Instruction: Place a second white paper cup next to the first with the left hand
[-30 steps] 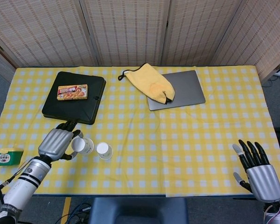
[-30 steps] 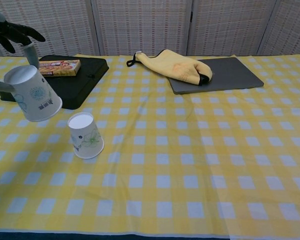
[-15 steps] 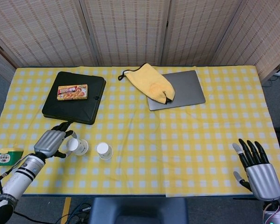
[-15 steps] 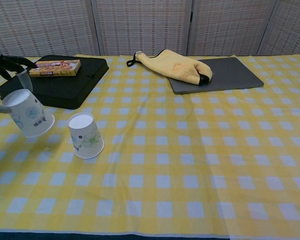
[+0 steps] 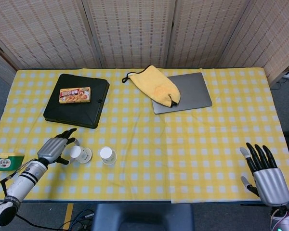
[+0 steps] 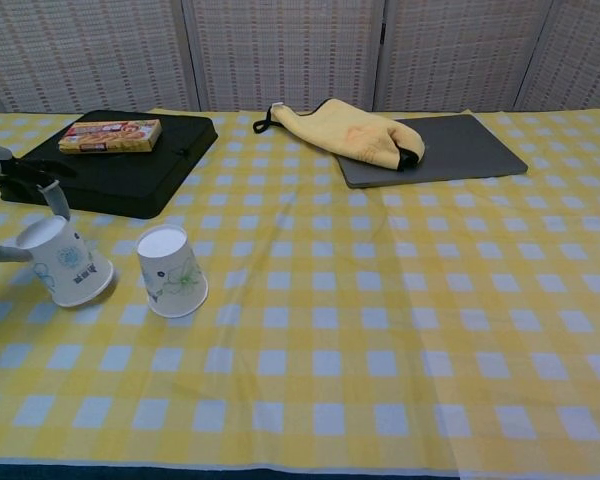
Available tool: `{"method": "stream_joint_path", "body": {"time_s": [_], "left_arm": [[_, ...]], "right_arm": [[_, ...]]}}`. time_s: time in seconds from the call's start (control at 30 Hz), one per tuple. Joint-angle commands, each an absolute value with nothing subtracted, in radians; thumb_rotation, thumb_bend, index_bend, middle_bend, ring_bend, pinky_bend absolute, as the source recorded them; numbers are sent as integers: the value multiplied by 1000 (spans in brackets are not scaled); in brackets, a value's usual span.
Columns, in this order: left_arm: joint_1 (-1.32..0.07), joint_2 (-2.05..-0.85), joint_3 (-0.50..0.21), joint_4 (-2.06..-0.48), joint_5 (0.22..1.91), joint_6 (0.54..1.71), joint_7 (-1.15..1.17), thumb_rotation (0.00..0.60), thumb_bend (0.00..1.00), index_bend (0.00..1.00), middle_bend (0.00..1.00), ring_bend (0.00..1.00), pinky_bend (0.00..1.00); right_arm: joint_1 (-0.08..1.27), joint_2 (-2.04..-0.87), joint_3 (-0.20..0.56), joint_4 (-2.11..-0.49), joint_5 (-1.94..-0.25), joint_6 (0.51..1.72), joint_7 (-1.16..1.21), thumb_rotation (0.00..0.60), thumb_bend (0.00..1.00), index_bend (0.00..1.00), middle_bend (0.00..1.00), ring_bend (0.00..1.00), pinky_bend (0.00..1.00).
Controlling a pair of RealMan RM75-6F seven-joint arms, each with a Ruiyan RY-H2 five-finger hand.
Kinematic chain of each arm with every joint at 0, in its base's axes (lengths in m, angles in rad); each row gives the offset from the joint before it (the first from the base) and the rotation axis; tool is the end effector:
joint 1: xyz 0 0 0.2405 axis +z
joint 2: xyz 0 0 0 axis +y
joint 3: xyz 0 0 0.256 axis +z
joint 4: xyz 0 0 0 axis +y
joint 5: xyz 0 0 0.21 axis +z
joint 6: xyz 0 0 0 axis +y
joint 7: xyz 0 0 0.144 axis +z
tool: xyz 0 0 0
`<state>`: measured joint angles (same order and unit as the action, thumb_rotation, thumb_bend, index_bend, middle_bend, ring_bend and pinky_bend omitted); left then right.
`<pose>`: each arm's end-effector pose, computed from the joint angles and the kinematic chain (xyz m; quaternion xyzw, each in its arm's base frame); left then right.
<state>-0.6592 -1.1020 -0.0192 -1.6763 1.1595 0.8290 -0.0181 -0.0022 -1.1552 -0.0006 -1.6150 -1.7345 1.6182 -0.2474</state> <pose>-0.2343 0.3121 0.0857 -0.7219 -0.4862 -0.2841 0.4022 -0.2864 -0.1412 0.1459 0.6577 -0.2742 0.3740 0.5936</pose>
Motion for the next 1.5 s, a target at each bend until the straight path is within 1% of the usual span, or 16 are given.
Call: {"method": "stream_joint_path", "body": {"time_s": [0.03, 0.1, 0.3, 0.37, 0.47, 0.6, 0.77, 0.87, 0.93, 1.03, 1.17, 1.3, 1.5], "left_arm": [[-655, -1113, -21, -1662, 1170, 820, -31, 600, 322, 404, 0, 0, 183], [-653, -1119, -23, -1656, 1174, 816, -40, 600, 322, 384, 0, 0, 183], [-643, -1121, -28, -1652, 1186, 811, -62, 600, 322, 168, 0, 0, 183], [-638, -1110, -31, -1668, 1190, 819, -60, 600, 321, 117, 0, 0, 183], [-629, -1077, -35, -1715, 1199, 844, -43, 600, 321, 73, 0, 0, 183], [-598, -1001, -31, -1821, 1221, 912, 9, 600, 322, 64, 0, 0, 183], [-493, -914, 6, -1943, 1284, 1087, 91, 600, 322, 30, 0, 0, 183], [-390, -914, 38, -1953, 1366, 1254, 122, 600, 322, 18, 0, 0, 183], [-311, -942, 59, -1918, 1435, 1383, 135, 600, 322, 17, 0, 0, 183], [-196, -1022, 80, -1813, 1514, 1566, 171, 600, 322, 17, 0, 0, 183], [-100, -1120, 85, -1682, 1564, 1709, 171, 600, 322, 18, 0, 0, 183], [-52, -1191, 85, -1577, 1581, 1753, 131, 600, 322, 28, 0, 0, 183], [-35, -1213, 72, -1546, 1620, 1774, 162, 600, 321, 38, 0, 0, 183]], "right_arm": [[-2, -1154, -1, -1615, -1734, 1618, -246, 600, 221, 31, 0, 0, 0], [-2, -1154, -1, -1615, -1734, 1618, -245, 600, 221, 31, 0, 0, 0], [-6, -1150, 0, -1614, -1738, 1633, -232, 600, 221, 31, 0, 0, 0], [-7, -1149, 0, -1614, -1738, 1635, -229, 600, 221, 31, 0, 0, 0], [-7, -1149, 0, -1614, -1741, 1638, -227, 600, 221, 31, 0, 0, 0], [-10, -1146, -1, -1612, -1746, 1648, -219, 600, 220, 31, 0, 0, 0], [-14, -1142, -3, -1610, -1754, 1659, -207, 600, 221, 31, 0, 0, 0], [-15, -1143, -5, -1608, -1757, 1660, -207, 600, 221, 31, 0, 0, 0], [-14, -1146, -6, -1608, -1755, 1655, -213, 600, 221, 31, 0, 0, 0], [-10, -1153, -4, -1610, -1744, 1638, -227, 600, 220, 31, 0, 0, 0], [-4, -1160, -2, -1614, -1732, 1618, -248, 600, 221, 31, 0, 0, 0], [1, -1164, 1, -1617, -1719, 1602, -262, 600, 220, 31, 0, 0, 0], [8, -1166, 4, -1619, -1715, 1593, -268, 600, 220, 31, 0, 0, 0]]}}
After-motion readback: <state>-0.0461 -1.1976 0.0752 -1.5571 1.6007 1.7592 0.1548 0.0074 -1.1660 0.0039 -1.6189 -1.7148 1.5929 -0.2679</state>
